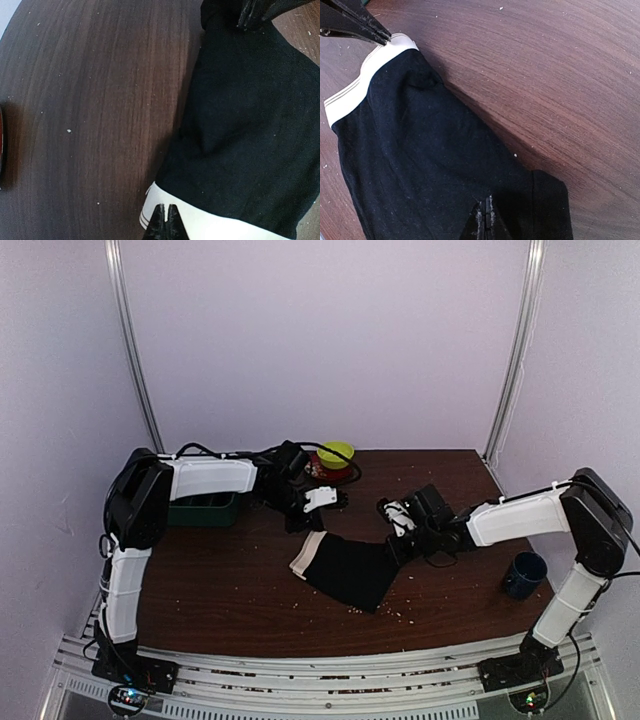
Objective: Roll the underwear
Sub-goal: Smooth out the underwear at the center of the board.
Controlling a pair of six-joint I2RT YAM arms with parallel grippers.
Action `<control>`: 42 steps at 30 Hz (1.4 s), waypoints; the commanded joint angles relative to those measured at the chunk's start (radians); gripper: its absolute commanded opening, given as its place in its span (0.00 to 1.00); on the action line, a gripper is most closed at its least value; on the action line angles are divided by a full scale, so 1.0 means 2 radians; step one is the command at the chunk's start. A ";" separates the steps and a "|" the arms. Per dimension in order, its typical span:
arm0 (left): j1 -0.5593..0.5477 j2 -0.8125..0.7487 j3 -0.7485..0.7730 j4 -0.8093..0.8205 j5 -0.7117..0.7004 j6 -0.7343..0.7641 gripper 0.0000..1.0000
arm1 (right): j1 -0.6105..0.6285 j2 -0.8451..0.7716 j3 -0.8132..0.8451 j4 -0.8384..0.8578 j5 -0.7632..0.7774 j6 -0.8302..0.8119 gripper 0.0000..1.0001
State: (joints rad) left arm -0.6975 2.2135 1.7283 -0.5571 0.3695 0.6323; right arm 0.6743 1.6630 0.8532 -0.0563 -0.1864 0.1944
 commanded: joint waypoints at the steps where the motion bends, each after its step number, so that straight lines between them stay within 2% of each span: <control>1: -0.001 0.004 0.007 -0.002 0.020 -0.009 0.00 | -0.007 0.006 -0.009 0.035 -0.013 0.017 0.02; 5: -0.004 0.020 0.009 -0.006 0.007 -0.010 0.00 | -0.009 0.019 -0.011 0.037 -0.009 0.023 0.02; 13: -0.005 0.050 0.003 0.008 -0.081 -0.045 0.00 | -0.031 0.036 -0.019 0.048 0.014 0.046 0.02; 19: -0.002 0.023 -0.054 0.045 -0.153 -0.080 0.00 | -0.050 0.061 -0.019 0.048 0.021 0.064 0.00; 23: -0.001 -0.004 -0.086 0.064 -0.164 -0.100 0.00 | -0.058 0.060 -0.015 0.046 0.027 0.063 0.00; 28: -0.001 -0.027 -0.083 0.063 -0.134 -0.108 0.00 | -0.058 0.047 0.040 0.001 0.039 0.033 0.00; 29: 0.000 -0.034 -0.078 0.062 -0.129 -0.110 0.05 | -0.057 0.044 0.056 -0.012 0.037 0.022 0.00; 31: -0.001 -0.047 -0.066 0.062 -0.119 -0.109 0.21 | -0.055 0.037 0.083 -0.034 0.040 0.002 0.07; 32: 0.000 -0.056 -0.061 0.061 -0.119 -0.109 0.30 | -0.053 0.032 0.093 -0.042 0.043 -0.009 0.12; 36: -0.001 -0.103 -0.053 0.059 -0.126 -0.098 0.55 | -0.038 -0.006 0.111 -0.068 0.063 -0.034 0.34; 38: 0.000 -0.144 -0.081 0.068 -0.123 -0.072 0.71 | -0.026 -0.028 0.105 -0.077 0.075 -0.038 0.41; 42: 0.000 -0.227 -0.184 0.124 -0.110 0.000 0.95 | -0.004 -0.086 0.067 -0.075 0.091 -0.034 0.49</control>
State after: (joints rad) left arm -0.7013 1.9087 1.5085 -0.4053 0.1192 0.4889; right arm 0.6243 1.5929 1.0466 -0.1654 -0.0647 0.1452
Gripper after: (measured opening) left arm 0.865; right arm 0.466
